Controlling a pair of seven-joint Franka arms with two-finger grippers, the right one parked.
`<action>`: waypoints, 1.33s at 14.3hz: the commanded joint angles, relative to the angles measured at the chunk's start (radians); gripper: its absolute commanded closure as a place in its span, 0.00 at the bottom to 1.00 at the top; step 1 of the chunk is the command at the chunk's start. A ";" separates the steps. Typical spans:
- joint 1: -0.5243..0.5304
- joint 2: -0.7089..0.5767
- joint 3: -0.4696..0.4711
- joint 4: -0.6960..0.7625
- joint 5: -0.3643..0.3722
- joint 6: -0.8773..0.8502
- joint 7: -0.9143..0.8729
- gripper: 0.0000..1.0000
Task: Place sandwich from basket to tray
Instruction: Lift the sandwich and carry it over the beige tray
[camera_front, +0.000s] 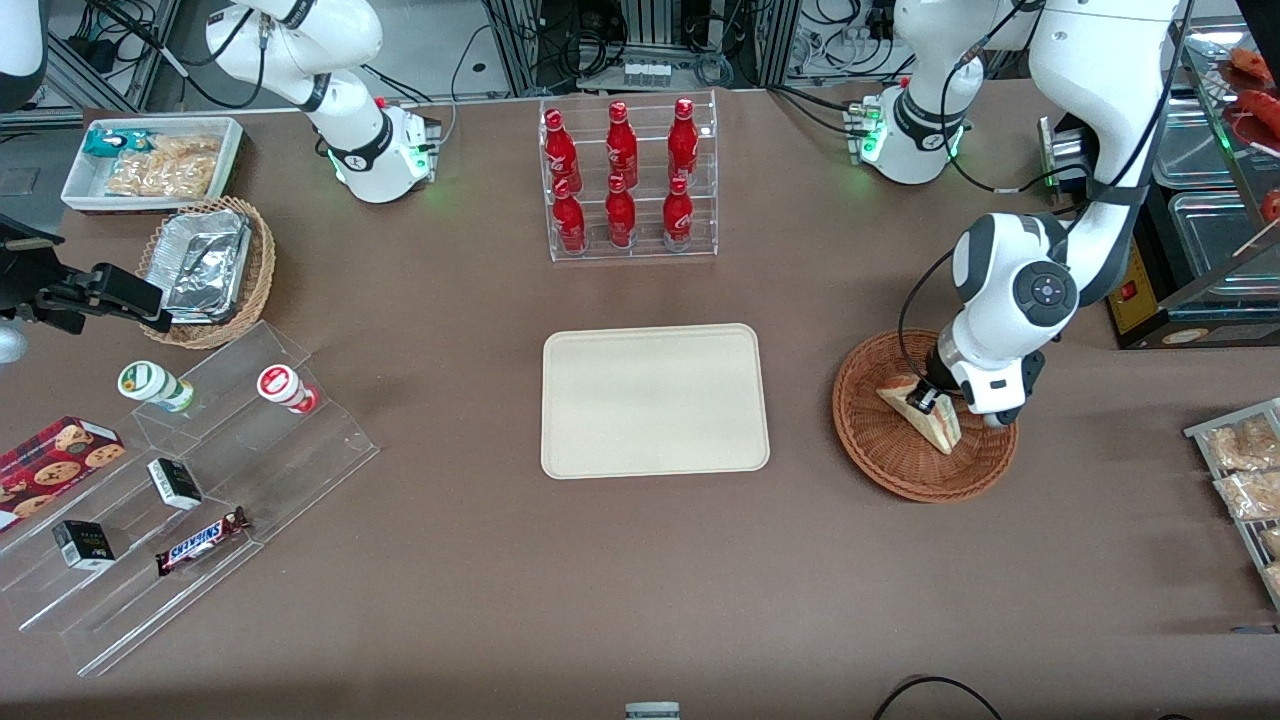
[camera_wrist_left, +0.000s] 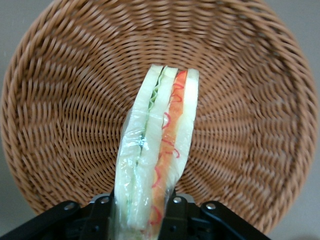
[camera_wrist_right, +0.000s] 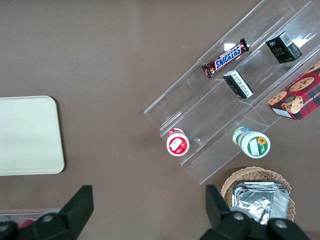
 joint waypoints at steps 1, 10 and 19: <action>-0.011 -0.011 0.000 0.161 0.018 -0.215 0.368 0.93; -0.297 0.178 -0.002 0.478 0.004 -0.380 0.340 1.00; -0.567 0.462 -0.002 0.792 0.005 -0.373 0.024 1.00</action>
